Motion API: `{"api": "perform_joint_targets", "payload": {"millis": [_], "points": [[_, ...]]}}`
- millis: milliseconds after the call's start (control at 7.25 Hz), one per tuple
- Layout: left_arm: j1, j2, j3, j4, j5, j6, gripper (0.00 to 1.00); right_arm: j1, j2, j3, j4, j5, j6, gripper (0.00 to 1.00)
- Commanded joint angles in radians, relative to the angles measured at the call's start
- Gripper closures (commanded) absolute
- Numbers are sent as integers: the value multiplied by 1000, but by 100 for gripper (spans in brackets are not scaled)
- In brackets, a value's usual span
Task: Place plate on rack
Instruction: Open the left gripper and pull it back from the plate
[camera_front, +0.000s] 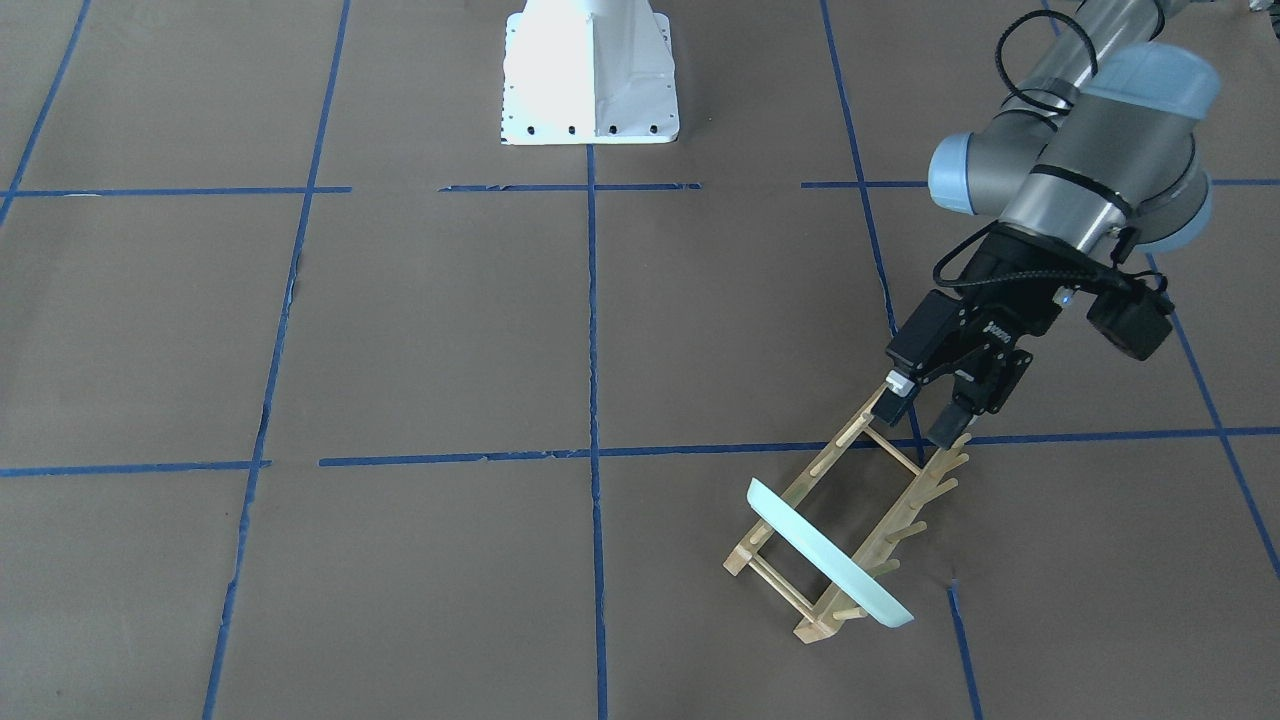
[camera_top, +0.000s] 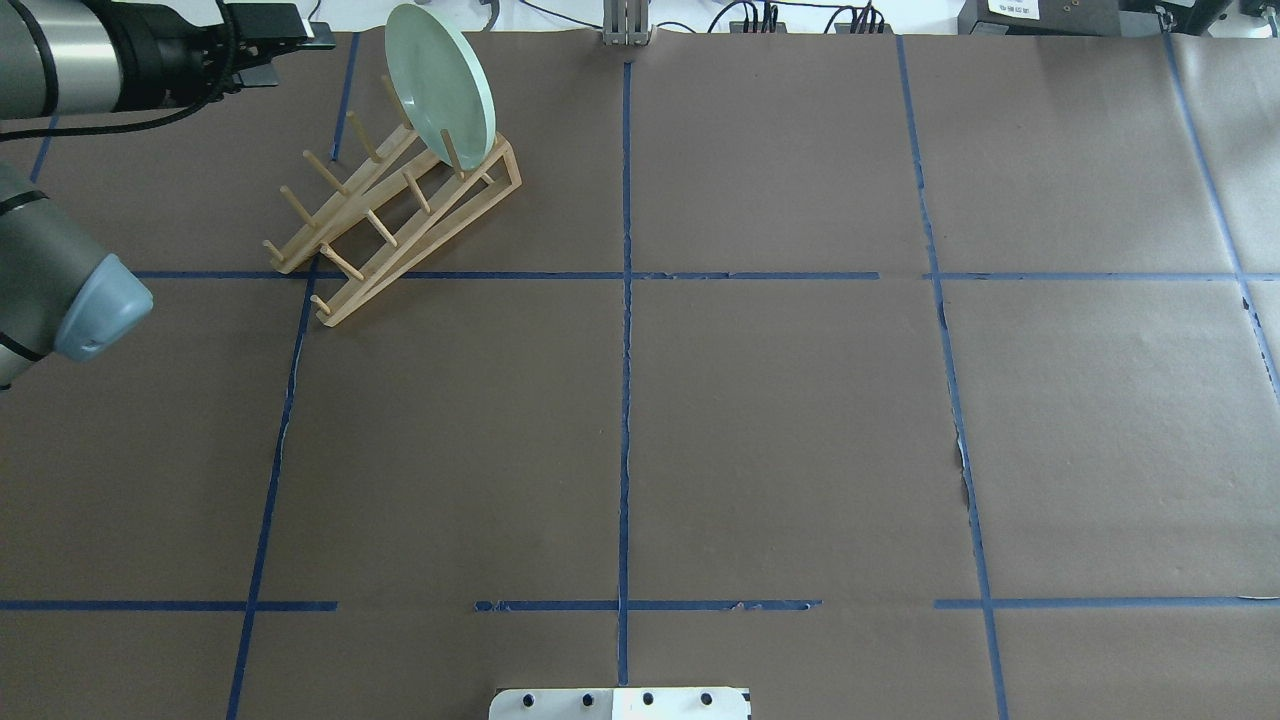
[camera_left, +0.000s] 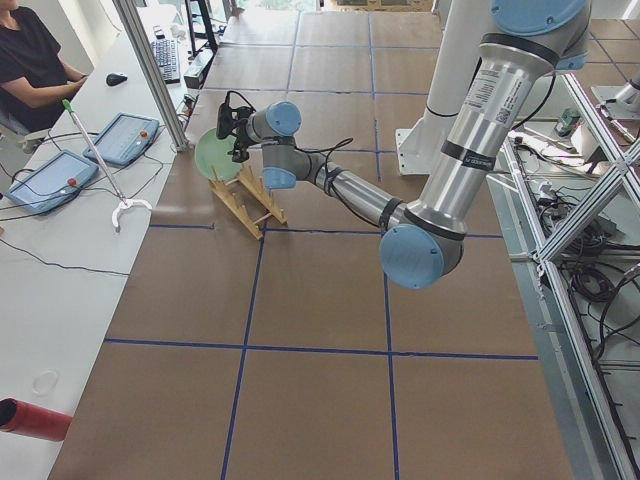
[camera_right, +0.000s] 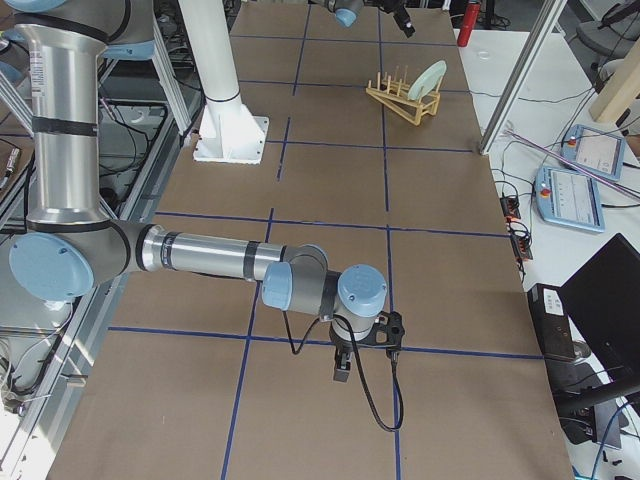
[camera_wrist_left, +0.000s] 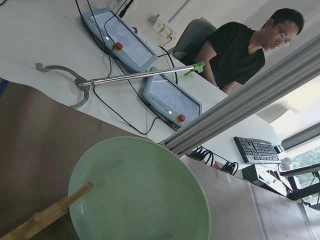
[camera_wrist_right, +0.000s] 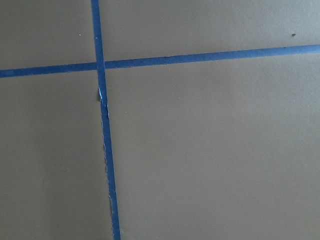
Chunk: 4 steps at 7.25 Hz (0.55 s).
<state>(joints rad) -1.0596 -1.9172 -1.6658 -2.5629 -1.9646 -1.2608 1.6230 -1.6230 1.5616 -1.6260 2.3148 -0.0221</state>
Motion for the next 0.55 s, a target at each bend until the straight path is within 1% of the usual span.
{"api": "perform_joint_targets", "payload": {"millis": [0,138,276,414], "points": [[-147,137,-90,122,-161,409,0,0,0,-1,0,0,1,0],[-225,168,-74,128,-225,573,0,0,0,0,0,0,1,0],[-296,173,-71,265,-268,759,0,0,0,0,0,0,1,0],[-330,165,-86,424,-267,919,0,0,0,0,0,0,-1,0]]}}
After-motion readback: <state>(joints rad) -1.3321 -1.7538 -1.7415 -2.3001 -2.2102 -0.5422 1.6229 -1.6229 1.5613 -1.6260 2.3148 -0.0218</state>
